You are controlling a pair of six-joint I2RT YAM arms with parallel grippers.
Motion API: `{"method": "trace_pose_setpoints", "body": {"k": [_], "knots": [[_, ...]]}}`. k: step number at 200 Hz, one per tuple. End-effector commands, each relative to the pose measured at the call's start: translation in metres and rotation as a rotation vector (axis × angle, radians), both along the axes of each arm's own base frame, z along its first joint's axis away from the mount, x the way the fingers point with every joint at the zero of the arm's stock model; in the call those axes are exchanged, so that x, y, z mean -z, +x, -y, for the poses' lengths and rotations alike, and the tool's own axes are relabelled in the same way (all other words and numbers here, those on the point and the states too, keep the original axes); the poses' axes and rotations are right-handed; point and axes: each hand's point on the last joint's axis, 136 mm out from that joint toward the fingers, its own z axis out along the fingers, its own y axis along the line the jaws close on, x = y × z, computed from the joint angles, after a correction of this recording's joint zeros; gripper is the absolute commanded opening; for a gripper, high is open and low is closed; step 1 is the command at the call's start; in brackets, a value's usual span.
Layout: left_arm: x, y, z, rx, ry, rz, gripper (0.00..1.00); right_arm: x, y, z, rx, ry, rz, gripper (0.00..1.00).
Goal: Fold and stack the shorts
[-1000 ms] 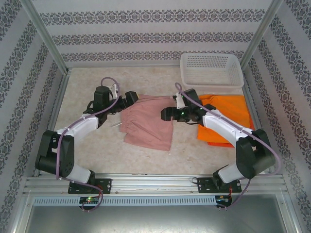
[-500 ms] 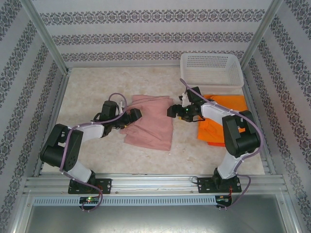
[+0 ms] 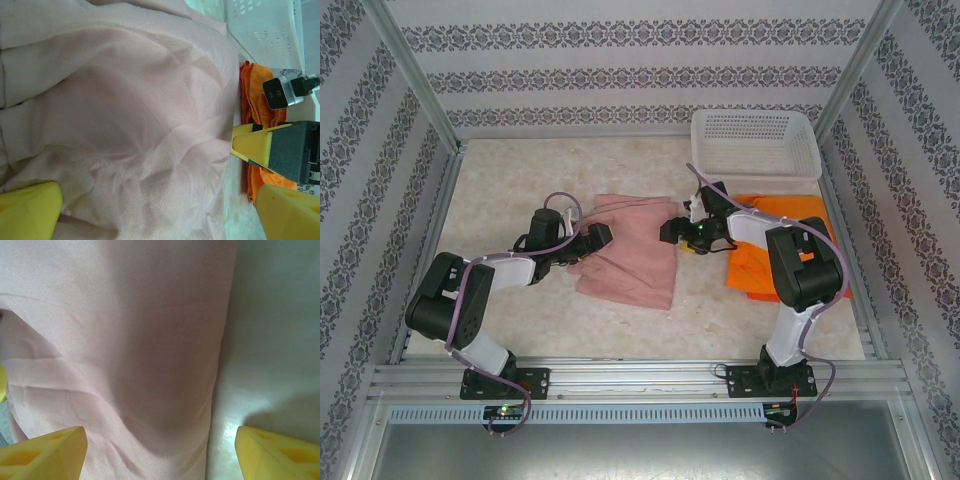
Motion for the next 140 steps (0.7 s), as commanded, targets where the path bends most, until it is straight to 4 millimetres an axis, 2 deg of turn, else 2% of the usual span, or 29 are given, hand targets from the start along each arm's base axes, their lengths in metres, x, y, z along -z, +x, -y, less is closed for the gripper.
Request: {"method": "trace_pose_setpoints", "body": {"k": [1, 85, 121, 140], "knots": [[0.032, -0.015, -0.003, -0.012, 0.039, -0.11, 1.0, -0.003, 0.001, -0.014, -0.009, 0.071, -0.002, 0.77], [0.036, -0.016, -0.003, -0.014, 0.032, -0.116, 1.0, -0.005, -0.004, -0.037, -0.006, 0.185, -0.029, 0.77], [0.038, -0.017, -0.004, -0.013, 0.034, -0.116, 1.0, -0.012, 0.001, -0.038, 0.011, 0.218, -0.011, 0.76], [0.038, -0.017, -0.004, -0.014, 0.032, -0.114, 1.0, -0.012, 0.004, -0.036, 0.022, 0.214, -0.006, 0.72]]}}
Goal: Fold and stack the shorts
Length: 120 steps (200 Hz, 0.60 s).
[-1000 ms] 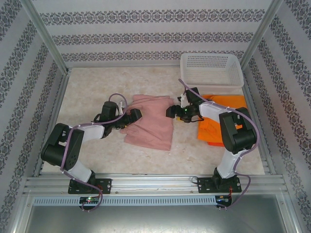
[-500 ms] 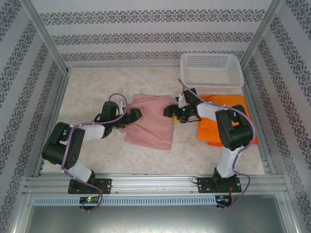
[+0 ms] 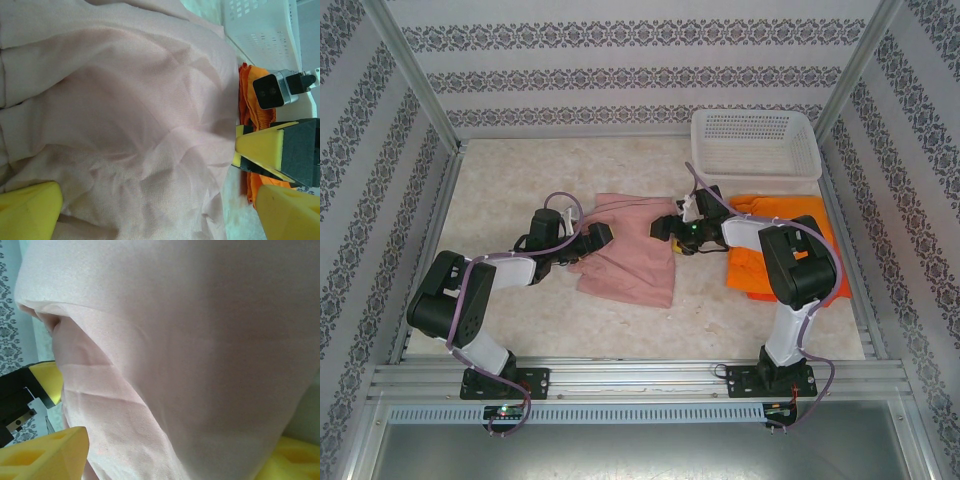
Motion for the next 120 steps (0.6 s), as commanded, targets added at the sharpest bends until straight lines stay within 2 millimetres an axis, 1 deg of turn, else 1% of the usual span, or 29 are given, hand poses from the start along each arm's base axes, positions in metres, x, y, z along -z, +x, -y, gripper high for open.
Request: {"method": "trace_pose_setpoints", "body": {"k": [1, 42, 58, 73, 89, 120], "knots": [[0.038, -0.02, -0.005, -0.014, 0.037, -0.132, 1.0, -0.001, 0.001, -0.004, -0.003, 0.032, 0.003, 0.72], [0.039, -0.021, -0.005, -0.012, 0.039, -0.134, 1.0, 0.006, 0.002, 0.001, 0.002, -0.008, -0.003, 0.49], [0.04, -0.021, -0.005, -0.012, 0.042, -0.136, 1.0, 0.006, 0.004, 0.004, 0.009, -0.018, -0.004, 0.37], [0.04, -0.021, -0.005, -0.012, 0.042, -0.136, 1.0, 0.003, 0.006, 0.008, 0.019, -0.027, -0.002, 0.23], [0.04, -0.021, -0.005, -0.012, 0.047, -0.135, 1.0, -0.007, 0.01, 0.009, 0.02, -0.03, 0.011, 0.13], [0.041, -0.022, -0.006, -0.012, 0.053, -0.138, 1.0, -0.043, 0.015, 0.006, 0.02, -0.007, 0.063, 0.02]]}}
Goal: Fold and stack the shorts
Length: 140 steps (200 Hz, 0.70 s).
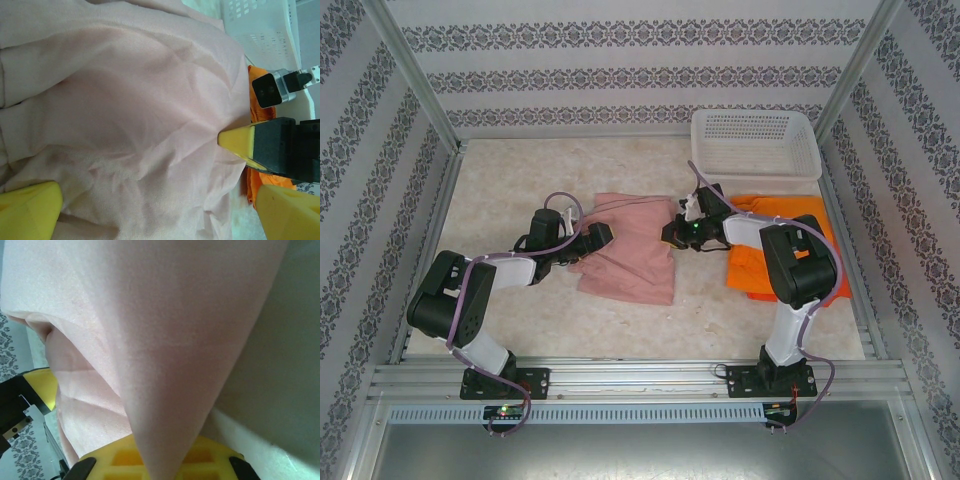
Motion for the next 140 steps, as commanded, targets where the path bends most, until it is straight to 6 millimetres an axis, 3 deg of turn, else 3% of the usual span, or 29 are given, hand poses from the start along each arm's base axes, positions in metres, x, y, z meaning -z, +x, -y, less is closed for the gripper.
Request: {"method": "trace_pose_setpoints", "body": {"k": [1, 27, 61, 81, 113, 140], "knots": [[0.041, -0.022, -0.006, -0.012, 0.054, -0.141, 1.0, -0.044, 0.011, -0.002, -0.002, 0.024, 0.09, 0.02], [0.044, -0.022, -0.006, -0.015, 0.052, -0.144, 1.0, -0.067, 0.009, -0.005, 0.0, 0.037, 0.133, 0.0], [0.045, -0.021, -0.005, -0.016, 0.043, -0.146, 1.0, -0.057, 0.004, -0.008, -0.019, 0.026, 0.099, 0.0], [0.046, -0.022, -0.005, -0.015, 0.045, -0.148, 1.0, -0.045, 0.003, -0.006, -0.018, 0.016, 0.079, 0.09], [0.047, -0.022, -0.006, -0.015, 0.047, -0.15, 1.0, -0.028, 0.002, -0.002, -0.03, -0.009, 0.049, 0.42], [0.048, -0.022, -0.005, -0.014, 0.046, -0.151, 1.0, -0.009, -0.002, 0.005, -0.03, -0.035, 0.012, 0.54]]}}
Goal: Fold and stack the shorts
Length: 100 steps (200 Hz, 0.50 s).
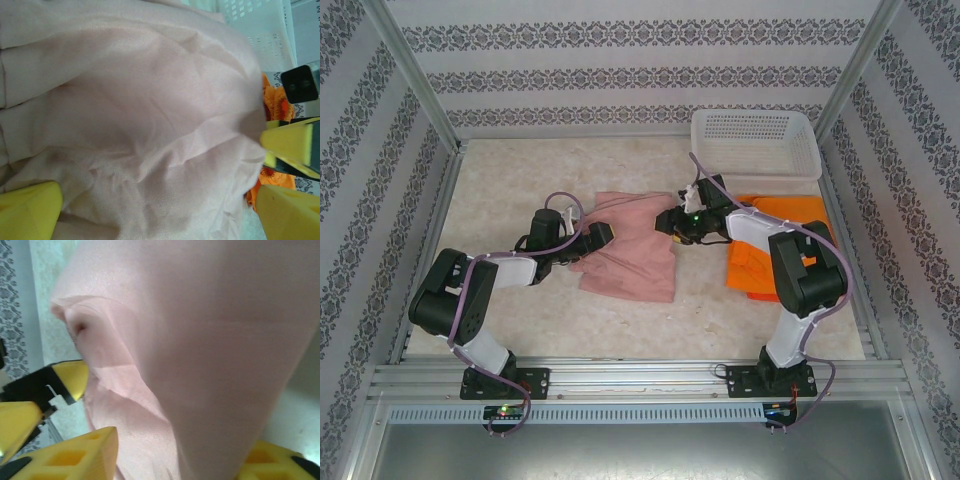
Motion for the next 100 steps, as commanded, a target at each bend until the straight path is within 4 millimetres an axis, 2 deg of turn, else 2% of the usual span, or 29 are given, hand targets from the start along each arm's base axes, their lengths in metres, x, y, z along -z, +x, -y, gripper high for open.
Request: {"method": "trace_pose_setpoints", "body": {"k": [1, 61, 100], "knots": [[0.048, -0.026, -0.007, -0.014, 0.052, -0.172, 1.0, 0.018, -0.003, 0.007, -0.008, -0.029, -0.032, 0.55], [0.048, -0.026, -0.007, -0.015, 0.052, -0.171, 1.0, 0.047, -0.019, 0.025, -0.006, -0.066, -0.085, 0.63], [0.048, -0.025, -0.006, -0.014, 0.05, -0.172, 1.0, 0.049, -0.023, 0.01, -0.024, 0.012, -0.11, 0.67]]}}
